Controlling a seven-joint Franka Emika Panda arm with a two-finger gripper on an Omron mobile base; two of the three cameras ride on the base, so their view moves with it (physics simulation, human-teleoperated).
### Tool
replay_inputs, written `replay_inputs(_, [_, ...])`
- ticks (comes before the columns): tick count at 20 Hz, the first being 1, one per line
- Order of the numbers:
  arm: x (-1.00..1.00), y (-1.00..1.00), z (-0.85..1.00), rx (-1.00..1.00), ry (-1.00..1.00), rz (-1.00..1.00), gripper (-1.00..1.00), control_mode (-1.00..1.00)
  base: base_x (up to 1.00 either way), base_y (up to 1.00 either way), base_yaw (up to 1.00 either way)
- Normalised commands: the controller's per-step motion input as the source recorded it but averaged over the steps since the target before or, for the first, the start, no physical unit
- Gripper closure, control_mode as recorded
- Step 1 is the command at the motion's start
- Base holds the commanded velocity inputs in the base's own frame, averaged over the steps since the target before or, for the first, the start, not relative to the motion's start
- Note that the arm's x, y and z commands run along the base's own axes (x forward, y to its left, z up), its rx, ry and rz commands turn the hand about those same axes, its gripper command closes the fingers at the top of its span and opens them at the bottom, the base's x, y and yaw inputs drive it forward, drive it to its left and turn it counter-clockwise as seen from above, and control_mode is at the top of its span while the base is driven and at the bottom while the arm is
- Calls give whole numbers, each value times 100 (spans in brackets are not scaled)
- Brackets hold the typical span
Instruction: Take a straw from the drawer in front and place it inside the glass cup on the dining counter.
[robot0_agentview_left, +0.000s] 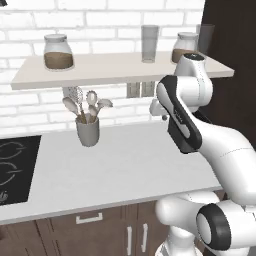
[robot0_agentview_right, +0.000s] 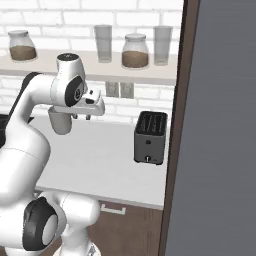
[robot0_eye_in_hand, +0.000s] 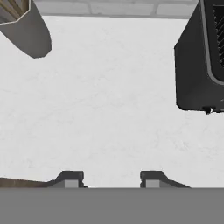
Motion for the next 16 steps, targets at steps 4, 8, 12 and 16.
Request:
replay_inputs(4, [0,0,0,0,0,0,-100,100,-4,0,0])
replay_inputs(8, [0,0,0,0,0,0,-100,100,-69,12,-10])
replay_inputs(12, [0,0,0,0,0,0,-100,100,-94,33,-15])
replay_inputs(16, [0,0,0,0,0,0,-100,100,-90,55,-20])
